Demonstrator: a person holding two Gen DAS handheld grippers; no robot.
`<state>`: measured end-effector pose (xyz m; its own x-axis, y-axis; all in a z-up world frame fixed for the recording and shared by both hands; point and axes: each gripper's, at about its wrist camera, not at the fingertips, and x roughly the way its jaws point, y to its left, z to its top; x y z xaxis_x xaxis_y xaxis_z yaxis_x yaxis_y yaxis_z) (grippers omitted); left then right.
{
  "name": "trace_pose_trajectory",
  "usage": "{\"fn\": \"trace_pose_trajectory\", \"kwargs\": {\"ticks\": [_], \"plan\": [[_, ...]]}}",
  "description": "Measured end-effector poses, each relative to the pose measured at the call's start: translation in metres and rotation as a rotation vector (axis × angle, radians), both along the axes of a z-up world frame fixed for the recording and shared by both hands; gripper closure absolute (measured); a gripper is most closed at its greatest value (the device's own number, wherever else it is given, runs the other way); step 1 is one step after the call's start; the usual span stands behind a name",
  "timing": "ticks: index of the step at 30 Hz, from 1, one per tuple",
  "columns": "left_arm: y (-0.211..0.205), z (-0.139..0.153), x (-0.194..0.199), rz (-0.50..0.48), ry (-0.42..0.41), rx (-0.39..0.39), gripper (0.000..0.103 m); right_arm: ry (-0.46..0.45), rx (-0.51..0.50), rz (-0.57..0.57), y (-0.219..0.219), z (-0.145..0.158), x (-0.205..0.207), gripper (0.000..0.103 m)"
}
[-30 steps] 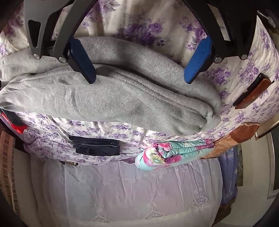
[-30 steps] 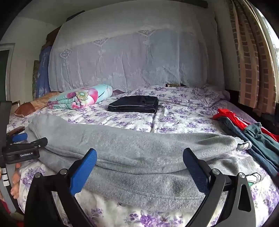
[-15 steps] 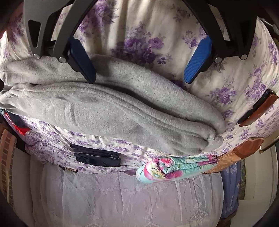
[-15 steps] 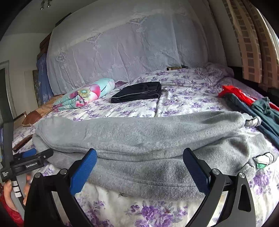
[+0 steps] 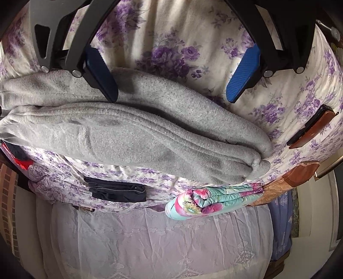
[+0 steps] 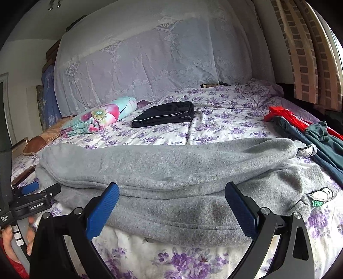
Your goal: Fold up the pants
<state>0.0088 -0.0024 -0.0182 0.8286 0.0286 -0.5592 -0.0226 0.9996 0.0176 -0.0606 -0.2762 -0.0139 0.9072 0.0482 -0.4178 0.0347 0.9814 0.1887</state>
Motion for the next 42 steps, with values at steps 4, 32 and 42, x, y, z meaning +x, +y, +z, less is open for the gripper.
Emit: {"fn": "trace_pose_trajectory", "kwargs": {"ticks": [4,32,42], "plan": [[0.0005,-0.0008,-0.0006,0.001,-0.001,0.002,0.005,0.001,-0.001,0.0,0.0009,0.0002,0.0003,0.004],[0.0019,-0.0031,-0.0015,0.002,0.001,-0.013,0.005,-0.002,-0.015,-0.005,0.0027,-0.0008,0.0007,0.004],[0.0025,-0.0029,-0.0013,0.002,0.001,-0.013,0.005,-0.002,-0.016,-0.004,0.0026,-0.0008,0.0009,0.004]]}}
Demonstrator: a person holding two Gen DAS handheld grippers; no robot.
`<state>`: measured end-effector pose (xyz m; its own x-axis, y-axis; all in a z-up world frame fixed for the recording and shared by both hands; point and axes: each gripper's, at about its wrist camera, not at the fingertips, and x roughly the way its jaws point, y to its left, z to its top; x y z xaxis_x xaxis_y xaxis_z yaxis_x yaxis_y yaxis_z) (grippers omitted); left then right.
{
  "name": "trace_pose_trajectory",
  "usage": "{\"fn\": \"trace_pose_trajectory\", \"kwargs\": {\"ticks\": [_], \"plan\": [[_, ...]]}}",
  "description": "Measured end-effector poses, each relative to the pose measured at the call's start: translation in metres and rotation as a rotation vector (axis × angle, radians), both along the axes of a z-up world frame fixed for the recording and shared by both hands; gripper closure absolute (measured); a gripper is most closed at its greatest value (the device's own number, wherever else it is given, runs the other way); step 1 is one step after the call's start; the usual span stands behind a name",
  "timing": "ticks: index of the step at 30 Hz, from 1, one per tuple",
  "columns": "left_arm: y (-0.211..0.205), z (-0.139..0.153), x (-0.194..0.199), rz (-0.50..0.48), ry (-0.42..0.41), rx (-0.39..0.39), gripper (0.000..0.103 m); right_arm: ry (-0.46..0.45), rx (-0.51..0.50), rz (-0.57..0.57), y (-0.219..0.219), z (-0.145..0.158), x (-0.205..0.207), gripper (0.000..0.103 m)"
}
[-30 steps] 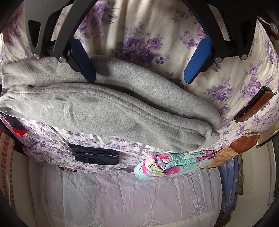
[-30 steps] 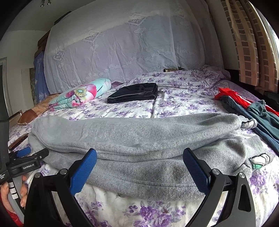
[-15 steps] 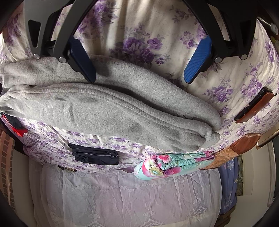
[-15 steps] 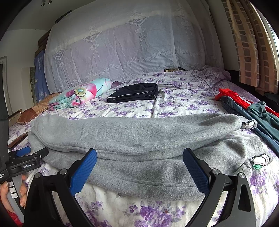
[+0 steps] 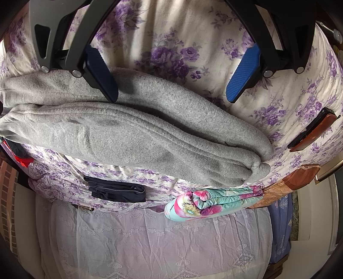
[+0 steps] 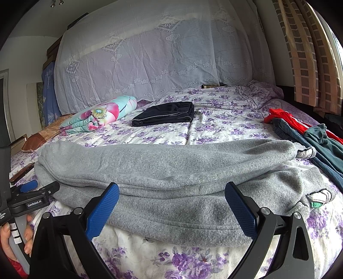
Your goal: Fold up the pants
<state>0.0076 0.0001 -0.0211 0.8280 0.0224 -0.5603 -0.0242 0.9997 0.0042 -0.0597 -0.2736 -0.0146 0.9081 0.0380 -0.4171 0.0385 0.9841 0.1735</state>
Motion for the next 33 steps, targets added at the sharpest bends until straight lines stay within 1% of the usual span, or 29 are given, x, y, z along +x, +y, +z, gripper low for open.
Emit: {"fn": "trace_pose_trajectory", "kwargs": {"ticks": [29,31,33], "plan": [[-0.0001,-0.0009,-0.0005,0.001,0.0,-0.004,0.005,0.001,0.001,0.001,-0.0003,0.0,0.0004,0.004],[-0.0001,-0.0011,0.0,0.0,0.008,-0.002,0.005,0.002,0.002,0.001,-0.0004,0.0,0.0005,0.004],[0.002,-0.0014,0.0013,-0.019,0.033,-0.004,0.005,0.017,0.007,0.011,-0.0002,-0.0017,0.001,0.004]]}}
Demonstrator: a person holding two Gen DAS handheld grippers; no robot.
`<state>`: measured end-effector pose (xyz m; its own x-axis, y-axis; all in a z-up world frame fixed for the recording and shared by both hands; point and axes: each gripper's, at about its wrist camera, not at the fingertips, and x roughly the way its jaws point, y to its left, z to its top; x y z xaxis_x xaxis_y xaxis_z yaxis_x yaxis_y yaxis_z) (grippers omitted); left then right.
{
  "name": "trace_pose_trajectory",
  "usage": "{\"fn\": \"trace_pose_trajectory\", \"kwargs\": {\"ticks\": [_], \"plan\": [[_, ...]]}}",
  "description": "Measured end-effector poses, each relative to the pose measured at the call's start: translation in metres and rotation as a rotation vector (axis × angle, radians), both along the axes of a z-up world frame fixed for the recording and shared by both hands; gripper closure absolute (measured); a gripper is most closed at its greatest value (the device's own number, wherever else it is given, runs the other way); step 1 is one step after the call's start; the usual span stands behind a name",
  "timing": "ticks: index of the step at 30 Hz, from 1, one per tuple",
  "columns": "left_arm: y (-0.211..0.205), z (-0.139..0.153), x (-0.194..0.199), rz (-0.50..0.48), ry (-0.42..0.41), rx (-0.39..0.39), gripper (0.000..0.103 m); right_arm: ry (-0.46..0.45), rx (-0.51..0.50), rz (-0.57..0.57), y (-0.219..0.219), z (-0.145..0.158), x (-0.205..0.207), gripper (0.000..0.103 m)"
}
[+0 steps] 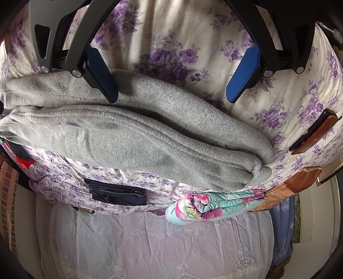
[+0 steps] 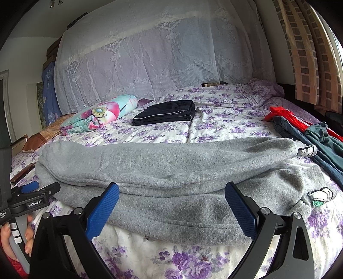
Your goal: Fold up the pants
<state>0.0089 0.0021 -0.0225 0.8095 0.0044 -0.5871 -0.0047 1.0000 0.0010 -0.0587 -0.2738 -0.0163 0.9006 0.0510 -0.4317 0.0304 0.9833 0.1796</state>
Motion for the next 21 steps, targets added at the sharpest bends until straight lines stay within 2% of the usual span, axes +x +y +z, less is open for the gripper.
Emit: {"fn": "trace_pose_trajectory", "kwargs": {"ticks": [4,8,12,14,17,19,21], "plan": [[0.025,0.002,-0.006,-0.015,0.03,-0.027,0.005,0.05,0.026,0.035,-0.009,-0.007,-0.008,0.004],[0.066,0.006,-0.01,0.009,0.052,-0.091,0.005,0.042,0.038,0.016,-0.034,-0.009,-0.032,0.004],[0.095,0.011,-0.006,0.037,0.045,-0.196,0.005,0.05,0.155,0.016,-0.068,-0.005,-0.038,0.004],[0.1,0.01,-0.003,0.051,0.031,-0.222,0.005,0.025,0.242,0.006,-0.085,0.0,-0.039,0.004],[0.1,-0.005,0.007,0.09,0.051,-0.213,0.005,0.047,0.369,0.011,-0.104,0.002,-0.024,0.004],[0.087,-0.008,0.005,0.1,0.02,-0.121,0.005,0.093,0.429,0.008,-0.114,-0.001,-0.01,0.004],[0.082,-0.007,0.005,0.09,0.017,-0.078,0.005,0.117,0.442,-0.011,-0.119,-0.001,0.001,0.005]]}}
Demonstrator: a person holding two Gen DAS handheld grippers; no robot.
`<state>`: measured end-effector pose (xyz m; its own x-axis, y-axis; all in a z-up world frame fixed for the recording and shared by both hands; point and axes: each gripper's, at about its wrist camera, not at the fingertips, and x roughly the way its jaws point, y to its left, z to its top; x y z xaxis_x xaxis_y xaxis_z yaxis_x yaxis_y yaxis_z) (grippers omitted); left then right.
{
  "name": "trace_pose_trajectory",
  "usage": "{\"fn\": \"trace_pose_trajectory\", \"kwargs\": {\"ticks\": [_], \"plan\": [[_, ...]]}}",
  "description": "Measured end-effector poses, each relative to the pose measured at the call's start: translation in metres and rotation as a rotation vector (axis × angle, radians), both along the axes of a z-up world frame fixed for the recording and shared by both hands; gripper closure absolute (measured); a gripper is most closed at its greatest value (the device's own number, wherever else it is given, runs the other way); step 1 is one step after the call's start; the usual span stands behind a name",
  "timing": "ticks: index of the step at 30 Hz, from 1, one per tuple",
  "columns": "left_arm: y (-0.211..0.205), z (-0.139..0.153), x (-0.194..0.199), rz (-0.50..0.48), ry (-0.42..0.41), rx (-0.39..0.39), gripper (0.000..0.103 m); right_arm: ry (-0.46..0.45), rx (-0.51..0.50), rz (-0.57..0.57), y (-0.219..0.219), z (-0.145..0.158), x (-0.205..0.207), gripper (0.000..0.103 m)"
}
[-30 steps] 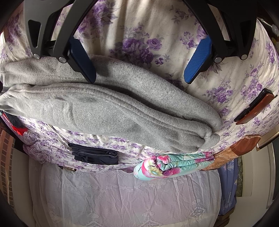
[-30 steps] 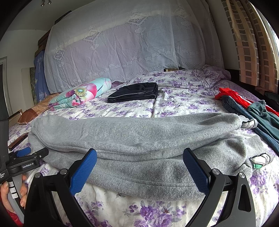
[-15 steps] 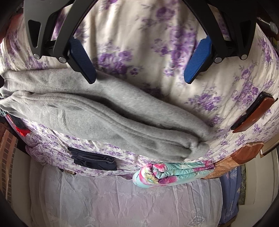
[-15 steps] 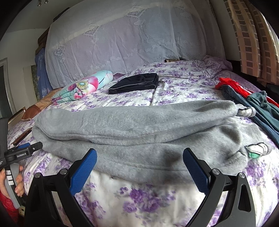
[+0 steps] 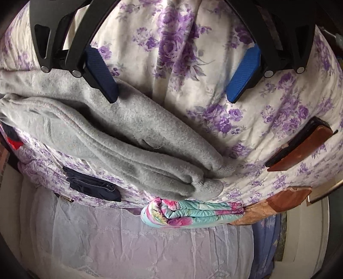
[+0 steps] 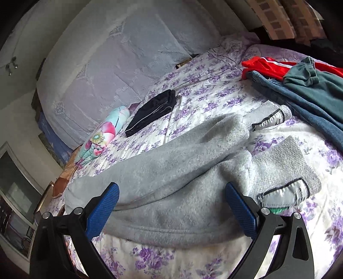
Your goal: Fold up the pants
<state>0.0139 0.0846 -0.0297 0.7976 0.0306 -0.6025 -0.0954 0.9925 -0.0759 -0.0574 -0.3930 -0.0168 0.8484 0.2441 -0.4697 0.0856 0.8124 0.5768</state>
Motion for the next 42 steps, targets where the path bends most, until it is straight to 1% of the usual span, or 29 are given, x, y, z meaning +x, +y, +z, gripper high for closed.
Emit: {"fn": "trace_pose_trajectory", "kwargs": {"ticks": [2,3,5,6,8,10,11,12,13,15,17,18,20,21,23,24,27,29,31,32,33,34,35,36,38,39,40,41,42], "plan": [[0.003,0.0,0.001,-0.012,0.013,-0.007,0.005,0.006,-0.016,0.016,0.0,0.006,0.009,0.009],[0.006,0.001,0.001,-0.023,0.016,-0.023,0.005,0.006,-0.04,0.03,0.004,0.011,0.013,0.009],[0.013,0.003,-0.002,-0.035,0.021,-0.06,0.005,0.059,-0.1,0.04,0.008,0.013,0.025,0.011],[0.017,0.005,-0.003,-0.04,0.024,-0.078,0.005,0.087,-0.106,0.046,0.009,0.01,0.03,0.016],[0.024,0.01,-0.005,-0.059,0.029,-0.126,0.005,0.133,-0.082,0.049,0.003,0.001,0.038,0.023],[0.03,0.018,-0.005,-0.101,0.046,-0.192,0.005,0.153,-0.063,0.074,0.001,-0.003,0.048,0.033],[0.033,0.024,-0.003,-0.127,0.059,-0.231,0.005,0.151,-0.065,0.093,0.002,-0.003,0.054,0.052],[0.035,0.03,-0.002,-0.144,0.062,-0.258,0.005,0.145,-0.077,0.103,0.001,-0.003,0.062,0.086],[0.037,0.038,-0.001,-0.158,0.055,-0.282,0.005,0.132,-0.077,0.1,-0.001,-0.002,0.068,0.093],[0.039,0.057,-0.002,-0.177,0.026,-0.299,0.005,0.076,-0.039,0.104,-0.004,0.002,0.074,0.093],[0.04,0.071,0.0,-0.188,0.008,-0.303,0.005,0.004,-0.067,0.092,-0.002,0.006,0.075,0.093],[0.039,0.077,0.003,-0.195,0.01,-0.308,0.005,-0.014,-0.089,0.085,0.0,0.004,0.075,0.093],[0.038,0.082,0.015,-0.212,0.042,-0.332,0.005,-0.002,-0.114,0.072,0.001,-0.008,0.08,0.093],[0.036,0.082,0.025,-0.226,0.075,-0.358,0.005,0.005,-0.087,0.079,-0.002,-0.011,0.081,0.094],[0.035,0.074,0.044,-0.243,0.138,-0.428,0.005,-0.036,-0.05,0.076,-0.009,-0.009,0.076,0.093],[0.036,0.069,0.053,-0.242,0.163,-0.471,0.005,-0.032,-0.04,0.078,-0.01,-0.011,0.076,0.093],[0.04,0.05,0.072,-0.227,0.217,-0.612,0.005,-0.025,-0.035,0.083,-0.012,-0.013,0.077,0.093],[0.042,0.035,0.085,-0.199,0.263,-0.688,0.005,-0.026,-0.032,0.084,-0.012,-0.013,0.077,0.093],[0.045,0.027,0.086,-0.161,0.262,-0.739,0.006,-0.029,-0.021,0.086,-0.013,-0.014,0.077,0.093],[0.048,0.026,0.085,-0.152,0.252,-0.758,0.008,-0.031,-0.017,0.087,-0.013,-0.015,0.076,0.093],[0.049,0.029,0.084,-0.142,0.233,-0.755,0.012,-0.032,-0.014,0.088,-0.014,-0.015,0.077,0.093],[0.048,0.034,0.083,-0.137,0.216,-0.723,0.032,-0.031,-0.014,0.088,-0.014,-0.015,0.077,0.093],[0.047,0.039,0.083,-0.137,0.206,-0.684,0.047,-0.031,-0.015,0.088,-0.014,-0.015,0.077,0.093],[0.045,0.044,0.085,-0.136,0.2,-0.637,0.055,-0.031,-0.015,0.087,-0.014,-0.015,0.076,0.093],[0.041,0.047,0.09,-0.149,0.207,-0.601,0.058,-0.031,-0.014,0.088,-0.014,-0.016,0.076,0.093],[0.04,0.046,0.092,-0.149,0.214,-0.595,0.058,-0.031,-0.014,0.087,-0.014,-0.016,0.076,0.093],[0.04,0.044,0.094,-0.148,0.217,-0.595,0.061,-0.031,-0.015,0.087,-0.014,-0.016,0.076,0.093],[0.041,0.043,0.094,-0.146,0.217,-0.599,0.071,-0.031,-0.015,0.086,-0.014,-0.016,0.076,0.093],[0.043,0.041,0.094,-0.147,0.212,-0.606,0.076,-0.034,-0.014,0.086,-0.014,-0.016,0.076,0.093]]}}
